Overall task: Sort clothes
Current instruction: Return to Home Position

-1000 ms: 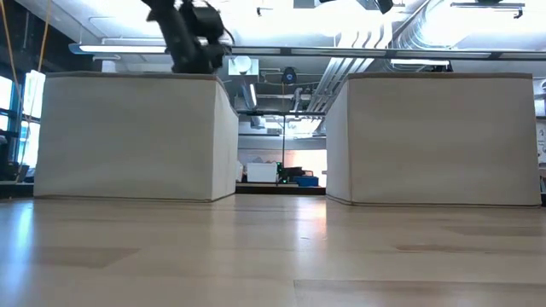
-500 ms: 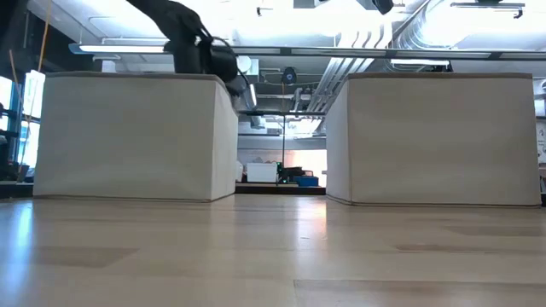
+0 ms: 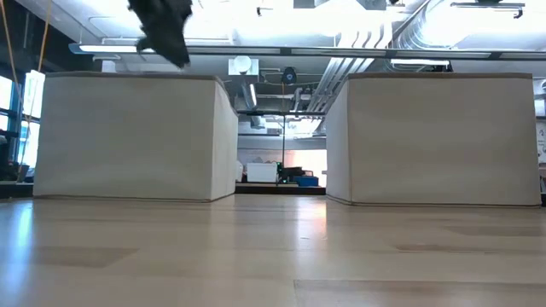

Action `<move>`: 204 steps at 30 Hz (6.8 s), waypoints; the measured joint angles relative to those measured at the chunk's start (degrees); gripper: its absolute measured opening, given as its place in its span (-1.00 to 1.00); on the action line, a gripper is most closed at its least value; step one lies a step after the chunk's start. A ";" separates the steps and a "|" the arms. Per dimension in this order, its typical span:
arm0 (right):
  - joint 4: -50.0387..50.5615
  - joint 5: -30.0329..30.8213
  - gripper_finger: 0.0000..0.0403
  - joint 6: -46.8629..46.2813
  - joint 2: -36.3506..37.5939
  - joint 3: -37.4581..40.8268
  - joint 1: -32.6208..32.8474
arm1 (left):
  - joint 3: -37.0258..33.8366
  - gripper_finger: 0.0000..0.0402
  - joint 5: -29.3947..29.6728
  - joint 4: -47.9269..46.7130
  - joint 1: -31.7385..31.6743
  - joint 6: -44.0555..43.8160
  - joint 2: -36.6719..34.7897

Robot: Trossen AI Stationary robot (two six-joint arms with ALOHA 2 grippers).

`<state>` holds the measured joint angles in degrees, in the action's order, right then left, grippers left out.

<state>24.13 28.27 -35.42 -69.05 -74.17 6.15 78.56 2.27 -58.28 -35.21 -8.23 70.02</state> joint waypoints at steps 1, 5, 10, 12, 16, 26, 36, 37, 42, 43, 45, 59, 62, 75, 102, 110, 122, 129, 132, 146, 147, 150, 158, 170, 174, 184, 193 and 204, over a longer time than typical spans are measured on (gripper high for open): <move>0.30 -0.49 -0.14 1.10 1.35 0.00 -0.14 | 0.00 -0.50 -0.05 0.06 0.11 -0.38 -1.99; 1.79 -2.89 -0.14 5.15 7.28 0.00 -0.17 | 0.00 -0.50 -0.08 0.70 0.96 -1.27 -9.49; 3.82 -4.69 -0.14 10.41 15.42 0.00 0.31 | 0.00 -0.50 -1.95 2.75 3.50 -1.22 -17.43; 3.92 -8.63 -0.14 15.21 17.86 0.00 1.17 | 0.00 -0.50 -4.57 3.30 4.95 -1.15 -20.09; 3.64 -16.21 -0.18 19.85 21.20 0.26 3.26 | -1.67 -0.50 -8.30 7.86 9.26 -2.48 -25.24; -22.29 -19.73 -0.96 21.41 32.60 25.42 6.08 | -30.10 -0.50 -7.87 36.77 16.81 -17.26 -42.91; -61.90 -22.93 -0.98 21.49 41.09 51.72 6.06 | -53.07 -0.50 -6.49 71.38 21.12 -30.45 -44.01; -61.46 -22.90 -0.99 21.47 43.18 52.87 6.06 | -53.34 -0.50 -6.25 71.75 21.39 -30.63 -43.83; -49.61 -22.23 -0.99 21.40 57.06 55.62 6.01 | -53.35 -0.50 -6.20 71.97 22.35 -31.47 -44.32; -46.40 -22.20 -1.00 21.33 60.14 55.73 6.01 | -53.35 -0.50 -6.20 71.97 22.45 -31.88 -44.51; -40.28 -21.87 -1.00 20.07 65.58 56.36 6.01 | -53.35 -0.50 -6.20 71.95 22.67 -32.24 -44.81; -53.00 -25.59 -1.00 3.95 67.33 73.28 6.01 | -53.33 -0.50 -3.50 71.50 22.94 -32.27 -45.19; -39.21 -25.29 -1.00 1.86 67.14 71.83 6.01 | -53.33 -0.50 -2.87 71.45 22.94 -32.24 -45.18; -20.74 -22.86 -1.00 28.47 64.63 71.14 5.86 | -53.29 -0.50 -2.42 70.18 22.94 -32.14 -45.21; -23.94 -23.84 -1.00 42.32 67.64 72.96 5.47 | -53.29 -0.84 -6.25 68.76 32.29 -21.61 -45.20; -23.94 -23.87 -1.00 42.32 67.64 72.96 5.47 | -55.78 -0.99 5.11 67.13 49.29 -6.07 -47.71; -23.92 -23.87 -1.00 42.30 67.59 72.96 5.48 | -68.74 -1.00 -1.72 69.50 48.43 0.85 -69.96; -24.03 -23.99 -1.00 42.30 67.48 72.96 5.47 | -71.26 -1.00 -7.28 67.23 44.31 2.09 -68.73; -23.92 -24.00 -1.00 42.30 67.46 72.96 5.47 | -74.69 -1.00 -8.26 67.68 42.56 2.88 -68.77; -23.95 -24.00 -1.00 42.30 67.51 72.96 5.48 | -77.61 -1.00 1.24 59.35 40.75 8.92 -64.40; -23.95 -24.00 -1.00 42.30 67.51 72.96 5.47 | -77.61 -1.00 1.24 59.30 40.75 8.92 -64.40; -23.95 -24.00 -1.00 42.30 67.51 72.96 5.48 | -77.61 -1.00 1.24 59.34 40.75 8.92 -64.40; -23.95 -24.00 -1.00 42.30 67.51 72.96 5.47 | -77.57 -1.00 0.99 58.42 40.75 4.71 -64.42; -23.95 -24.00 -1.00 42.30 67.48 72.96 5.47 | -77.53 -1.00 -0.50 59.15 39.59 -8.28 -69.82; -23.95 -24.00 -1.00 42.30 67.53 72.96 5.47 | -77.55 -1.00 -0.51 58.86 39.81 -9.52 -69.82; -23.92 -23.99 -1.00 42.30 67.53 72.96 5.48 | -77.55 -1.00 -0.51 58.90 39.81 -9.24 -69.77; -23.94 -24.00 -1.00 42.30 67.53 72.96 5.48 | -77.55 -1.00 -0.51 58.94 39.81 -9.22 -69.77; -23.95 -24.00 -1.00 42.30 67.53 72.96 5.49 | -77.55 -1.00 -0.51 58.94 39.81 -9.20 -69.77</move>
<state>0.19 4.27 6.87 -1.52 -1.21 11.64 1.02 1.76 0.67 4.60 -17.43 0.25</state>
